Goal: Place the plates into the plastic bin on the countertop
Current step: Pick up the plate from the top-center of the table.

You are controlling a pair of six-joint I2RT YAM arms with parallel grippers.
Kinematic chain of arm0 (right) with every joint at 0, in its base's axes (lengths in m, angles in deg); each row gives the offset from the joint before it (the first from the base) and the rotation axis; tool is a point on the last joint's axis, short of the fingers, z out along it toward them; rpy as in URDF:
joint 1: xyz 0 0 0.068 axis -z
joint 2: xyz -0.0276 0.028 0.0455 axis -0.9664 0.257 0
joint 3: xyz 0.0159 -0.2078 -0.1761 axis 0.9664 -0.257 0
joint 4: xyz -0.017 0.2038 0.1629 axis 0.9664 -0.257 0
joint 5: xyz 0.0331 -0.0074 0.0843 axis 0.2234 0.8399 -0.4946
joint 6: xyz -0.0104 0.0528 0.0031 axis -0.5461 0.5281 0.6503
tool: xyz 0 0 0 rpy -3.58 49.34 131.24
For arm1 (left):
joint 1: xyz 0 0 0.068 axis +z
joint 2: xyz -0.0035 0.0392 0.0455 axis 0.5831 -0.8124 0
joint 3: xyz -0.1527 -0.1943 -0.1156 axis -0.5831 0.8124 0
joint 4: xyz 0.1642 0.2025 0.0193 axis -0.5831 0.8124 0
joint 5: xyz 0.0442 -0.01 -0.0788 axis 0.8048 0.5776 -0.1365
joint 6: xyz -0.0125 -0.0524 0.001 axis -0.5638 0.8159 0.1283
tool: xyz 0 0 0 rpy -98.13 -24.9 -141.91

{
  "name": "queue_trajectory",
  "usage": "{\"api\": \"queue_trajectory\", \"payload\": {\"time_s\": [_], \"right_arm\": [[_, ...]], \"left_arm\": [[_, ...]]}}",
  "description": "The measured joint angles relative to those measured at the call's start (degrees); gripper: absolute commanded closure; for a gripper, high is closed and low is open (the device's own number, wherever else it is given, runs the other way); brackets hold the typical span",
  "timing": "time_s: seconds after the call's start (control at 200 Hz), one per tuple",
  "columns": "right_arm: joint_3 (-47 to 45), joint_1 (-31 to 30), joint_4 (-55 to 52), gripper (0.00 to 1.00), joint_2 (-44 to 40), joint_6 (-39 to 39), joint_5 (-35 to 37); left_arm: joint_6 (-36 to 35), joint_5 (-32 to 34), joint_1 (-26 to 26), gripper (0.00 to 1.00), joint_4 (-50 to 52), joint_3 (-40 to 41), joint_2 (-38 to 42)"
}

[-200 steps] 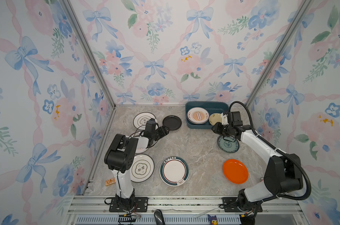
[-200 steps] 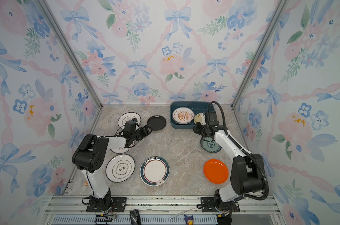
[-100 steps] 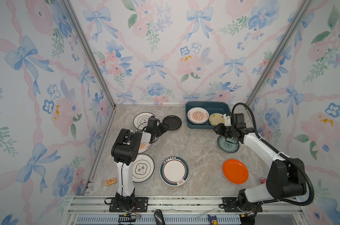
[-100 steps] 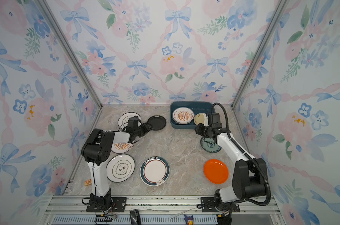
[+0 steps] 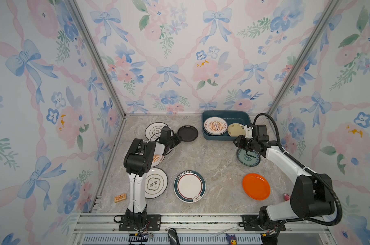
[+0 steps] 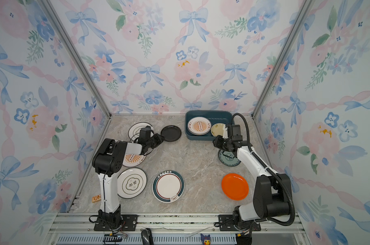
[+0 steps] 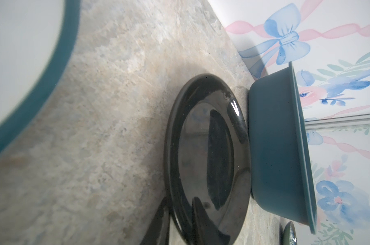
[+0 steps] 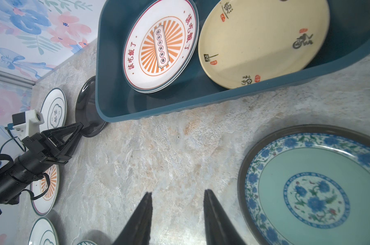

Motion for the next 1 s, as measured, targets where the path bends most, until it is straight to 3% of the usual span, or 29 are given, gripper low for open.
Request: {"api": "queue_trajectory", "payload": {"time_s": [0.435, 0.64, 0.845, 1.0], "right_arm": [[-1.79, -0.02, 0.04, 0.62, -0.79, 0.02, 0.00], [-2.49, -0.11, 0.02, 0.62, -0.96, 0.02, 0.00], [-3.82, -0.42, 1.03, 0.60, -1.20, -0.17, -2.14], [-5.38, -0.90, 2.60, 0.52, -2.08, -0.48, -5.88]], "left_arm": [[-0.04, -0.72, 0.79, 0.90, 0.00, 0.00, -0.35], [-0.07, -1.33, 1.01, 0.99, -0.70, 0.50, -0.31], [-1.57, -3.06, 1.31, 1.00, -0.83, 5.18, 3.23], [-4.24, -5.35, 1.31, 1.00, 1.42, 10.86, 8.48]]}}
